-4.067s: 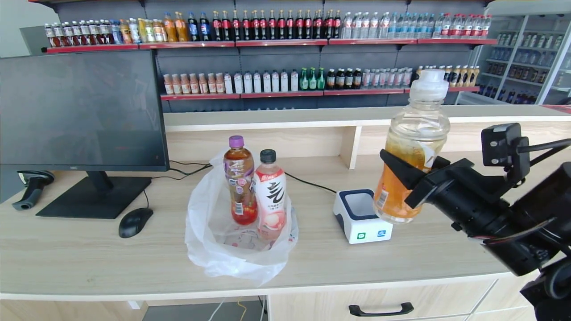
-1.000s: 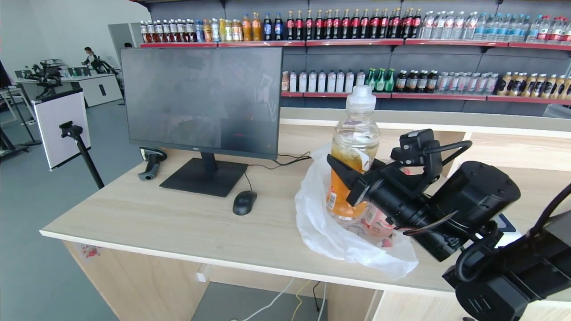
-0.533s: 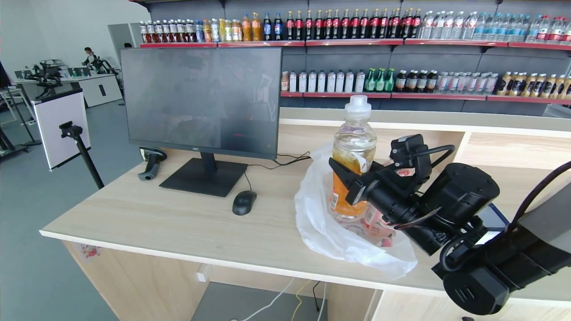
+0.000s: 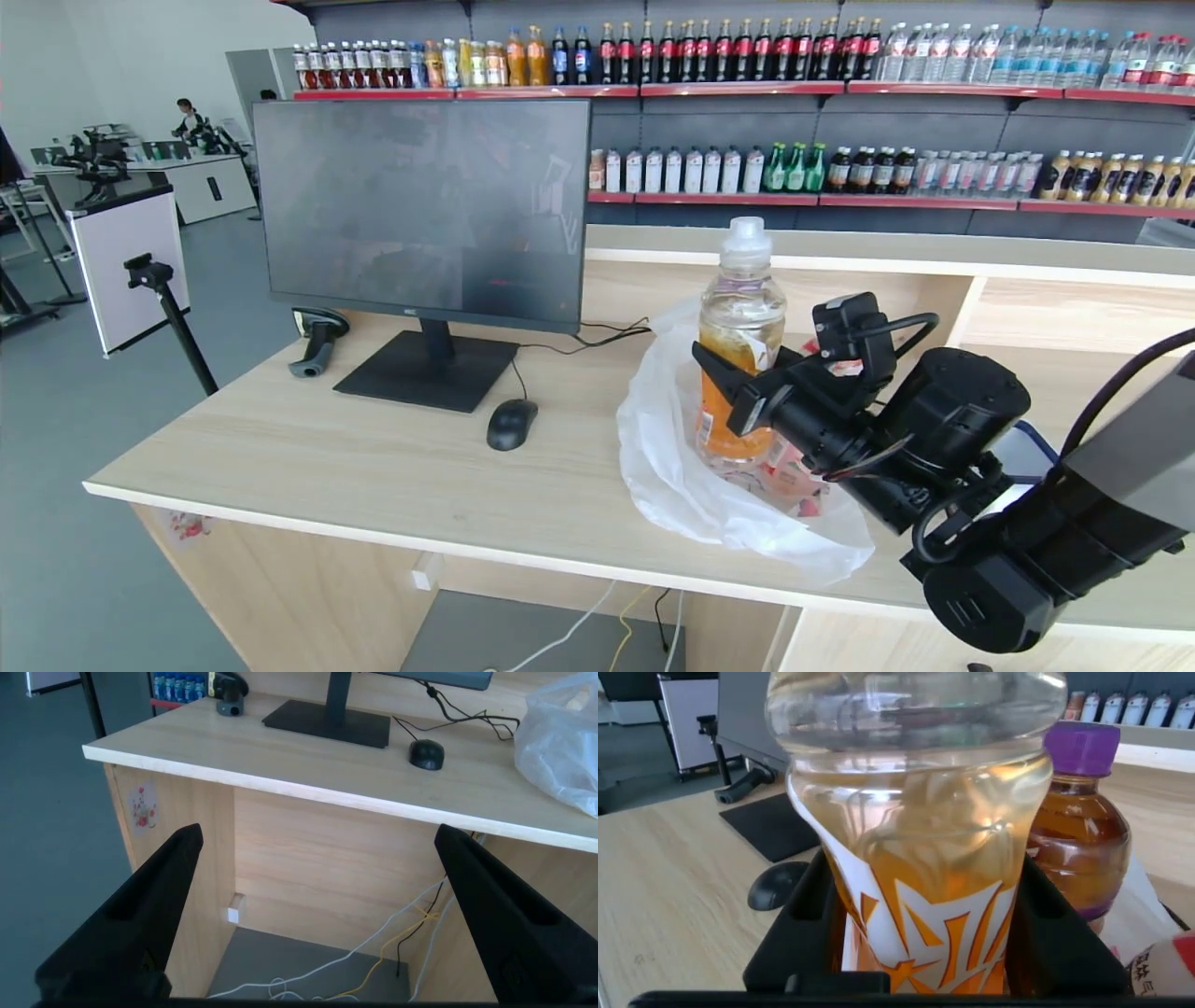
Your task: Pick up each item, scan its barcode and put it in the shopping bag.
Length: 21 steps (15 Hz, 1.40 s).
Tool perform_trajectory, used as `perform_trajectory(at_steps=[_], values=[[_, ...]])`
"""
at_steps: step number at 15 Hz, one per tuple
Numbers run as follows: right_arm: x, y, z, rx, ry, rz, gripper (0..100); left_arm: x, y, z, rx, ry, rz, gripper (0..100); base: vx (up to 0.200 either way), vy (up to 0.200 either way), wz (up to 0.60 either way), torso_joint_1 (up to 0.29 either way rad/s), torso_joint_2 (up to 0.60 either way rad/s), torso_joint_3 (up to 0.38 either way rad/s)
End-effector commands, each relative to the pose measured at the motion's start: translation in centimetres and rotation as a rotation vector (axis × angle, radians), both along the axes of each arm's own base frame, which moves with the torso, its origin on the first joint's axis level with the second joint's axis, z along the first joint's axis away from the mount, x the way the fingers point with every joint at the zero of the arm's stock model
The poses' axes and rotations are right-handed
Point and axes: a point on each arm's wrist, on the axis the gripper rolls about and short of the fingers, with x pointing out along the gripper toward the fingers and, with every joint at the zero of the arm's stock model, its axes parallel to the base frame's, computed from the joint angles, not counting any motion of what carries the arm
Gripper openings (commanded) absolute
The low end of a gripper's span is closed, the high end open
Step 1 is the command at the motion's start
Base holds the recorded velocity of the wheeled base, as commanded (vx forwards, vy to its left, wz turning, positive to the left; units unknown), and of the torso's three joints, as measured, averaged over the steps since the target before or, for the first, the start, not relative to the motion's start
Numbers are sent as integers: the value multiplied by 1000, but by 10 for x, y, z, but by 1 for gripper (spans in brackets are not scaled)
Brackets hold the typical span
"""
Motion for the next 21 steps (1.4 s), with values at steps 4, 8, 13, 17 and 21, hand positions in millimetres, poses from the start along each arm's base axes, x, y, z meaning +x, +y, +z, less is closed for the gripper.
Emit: perform_trajectory(at_steps=[4,8,13,17,21], values=[[-2,11,-9,-7,25,31,0,0,0,0,0,-1,-1,100,0,0,0,0,0,0],[-1,21,-21,-24,53,54,0,0,0,0,0,-1,-1,100,0,0,0,0,0,0],[-2,21,-27,2,95,50,0,0,0,0,0,-1,-1,100,0,0,0,0,0,0],[5,22,-28,15,90,40,0,0,0,0,2,-1,-1,100,0,0,0,0,0,0],[3,21,-36,3,120,38,0,0,0,0,0,-1,-1,100,0,0,0,0,0,0]])
